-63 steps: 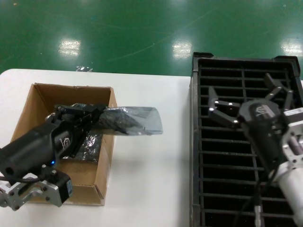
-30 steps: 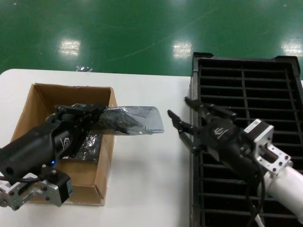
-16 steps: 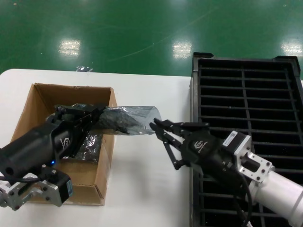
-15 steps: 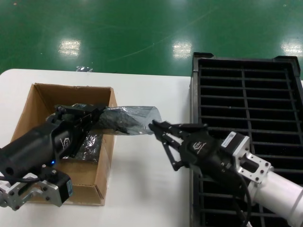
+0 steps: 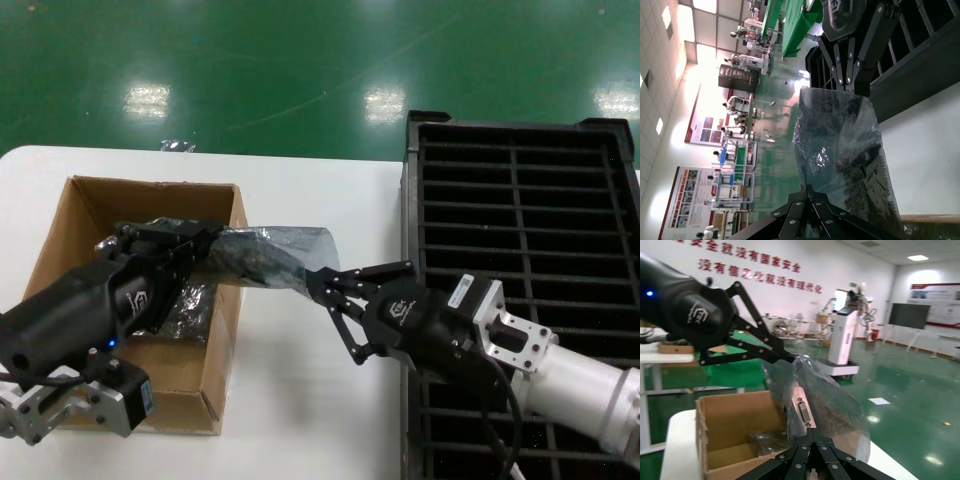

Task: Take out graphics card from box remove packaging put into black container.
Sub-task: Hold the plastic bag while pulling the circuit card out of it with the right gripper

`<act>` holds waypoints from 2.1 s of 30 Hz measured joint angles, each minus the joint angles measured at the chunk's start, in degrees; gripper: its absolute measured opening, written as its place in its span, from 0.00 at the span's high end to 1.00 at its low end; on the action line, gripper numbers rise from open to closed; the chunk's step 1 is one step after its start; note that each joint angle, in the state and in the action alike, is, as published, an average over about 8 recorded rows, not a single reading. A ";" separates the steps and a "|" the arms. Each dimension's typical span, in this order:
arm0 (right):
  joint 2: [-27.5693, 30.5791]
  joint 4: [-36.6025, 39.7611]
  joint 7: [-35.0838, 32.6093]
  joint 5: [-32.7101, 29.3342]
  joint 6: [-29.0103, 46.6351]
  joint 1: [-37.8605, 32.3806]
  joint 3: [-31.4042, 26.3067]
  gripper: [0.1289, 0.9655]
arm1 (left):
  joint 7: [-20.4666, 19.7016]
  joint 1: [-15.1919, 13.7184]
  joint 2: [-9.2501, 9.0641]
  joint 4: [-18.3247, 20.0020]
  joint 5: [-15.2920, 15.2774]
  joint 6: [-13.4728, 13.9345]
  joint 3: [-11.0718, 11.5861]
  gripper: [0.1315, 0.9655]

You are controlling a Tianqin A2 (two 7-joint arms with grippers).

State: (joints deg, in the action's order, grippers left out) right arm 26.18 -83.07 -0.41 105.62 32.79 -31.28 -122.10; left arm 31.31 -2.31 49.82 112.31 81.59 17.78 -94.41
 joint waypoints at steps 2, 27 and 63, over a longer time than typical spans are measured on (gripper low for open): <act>-0.58 1.74 -0.52 -0.04 2.38 -1.45 0.28 0.99 | 0.00 0.00 0.00 0.00 0.00 0.00 0.00 0.99; -5.45 13.23 -3.99 -3.98 17.42 -10.97 2.22 1.00 | 0.00 0.00 0.00 0.00 0.00 0.00 0.00 0.99; -9.78 18.69 -8.24 -6.93 18.61 -12.23 4.38 0.87 | 0.00 0.00 0.00 0.00 0.00 0.00 0.00 0.99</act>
State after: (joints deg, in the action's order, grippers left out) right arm 16.39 -64.38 -8.65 98.68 51.40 -43.51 -117.72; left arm 31.31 -2.31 49.82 112.31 81.59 17.78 -94.41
